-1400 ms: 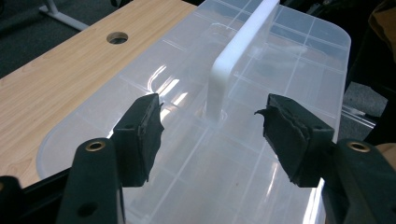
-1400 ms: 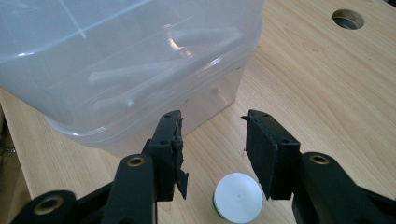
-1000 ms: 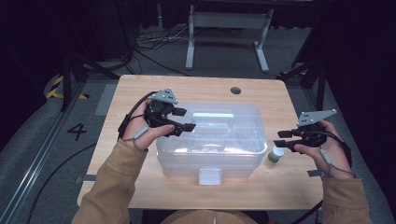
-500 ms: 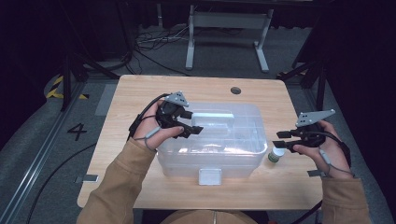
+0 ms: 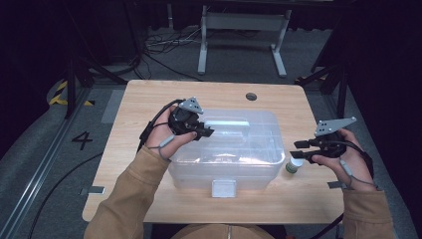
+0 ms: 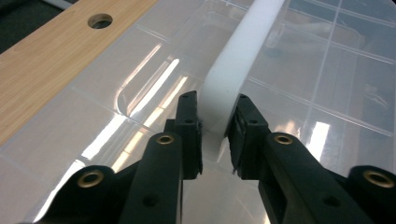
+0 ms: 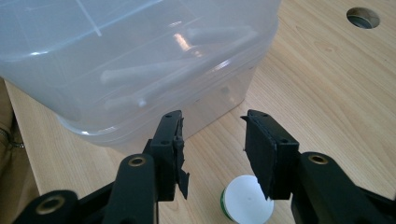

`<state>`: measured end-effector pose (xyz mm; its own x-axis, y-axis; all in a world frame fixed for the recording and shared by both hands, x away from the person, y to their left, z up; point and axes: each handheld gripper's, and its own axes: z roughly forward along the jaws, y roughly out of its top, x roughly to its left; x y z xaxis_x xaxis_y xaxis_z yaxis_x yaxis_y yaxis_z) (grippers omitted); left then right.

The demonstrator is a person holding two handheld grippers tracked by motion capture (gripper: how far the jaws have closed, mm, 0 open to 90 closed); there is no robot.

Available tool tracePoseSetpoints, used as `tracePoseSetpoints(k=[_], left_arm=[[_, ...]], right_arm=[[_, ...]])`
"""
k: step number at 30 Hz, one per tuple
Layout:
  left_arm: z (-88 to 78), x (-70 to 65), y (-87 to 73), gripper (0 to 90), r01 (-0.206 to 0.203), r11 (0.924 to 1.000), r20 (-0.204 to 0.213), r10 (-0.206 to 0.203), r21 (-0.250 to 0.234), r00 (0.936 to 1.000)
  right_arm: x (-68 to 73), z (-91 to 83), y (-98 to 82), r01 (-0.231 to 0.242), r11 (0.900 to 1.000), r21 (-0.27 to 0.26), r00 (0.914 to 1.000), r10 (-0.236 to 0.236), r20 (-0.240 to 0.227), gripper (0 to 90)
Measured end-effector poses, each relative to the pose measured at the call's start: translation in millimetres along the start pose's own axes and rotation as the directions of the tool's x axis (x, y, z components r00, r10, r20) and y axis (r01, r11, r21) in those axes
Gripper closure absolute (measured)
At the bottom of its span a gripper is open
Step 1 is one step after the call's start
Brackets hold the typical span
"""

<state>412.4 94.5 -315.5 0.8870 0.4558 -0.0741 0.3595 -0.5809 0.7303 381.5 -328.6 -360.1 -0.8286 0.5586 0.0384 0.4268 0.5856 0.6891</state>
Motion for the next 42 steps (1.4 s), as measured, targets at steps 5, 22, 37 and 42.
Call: tracePoseSetpoints(k=[5,22,37,42], left_arm=[[-0.8,-0.7,4.4,76.2,0.005,0.9995,-0.005,-0.005,0.032,1.0],[-8.9,9.9,28.4,76.2,-0.006,0.9961,-0.002,0.006,0.088,1.0],[-12.5,29.2,44.5,75.8,0.025,0.9961,0.026,-0.028,0.085,0.9993],[-13.0,33.4,47.5,75.6,0.041,0.9955,0.033,-0.043,0.085,0.9985]], right_arm=[[1.8,-1.1,-1.1,-0.001,1.0,0.0,1.0,0.001,-0.003,58.3],[12.9,-15.7,-8.8,-0.027,0.999,-0.035,0.9996,0.028,0.004,64.0],[23.3,-15.5,-15.5,-0.061,0.998,-0.027,0.9981,0.061,-0.009,69.3],[27.8,-15.0,-12.6,-0.06,0.998,-0.025,0.998,0.059,-0.022,83.2]])
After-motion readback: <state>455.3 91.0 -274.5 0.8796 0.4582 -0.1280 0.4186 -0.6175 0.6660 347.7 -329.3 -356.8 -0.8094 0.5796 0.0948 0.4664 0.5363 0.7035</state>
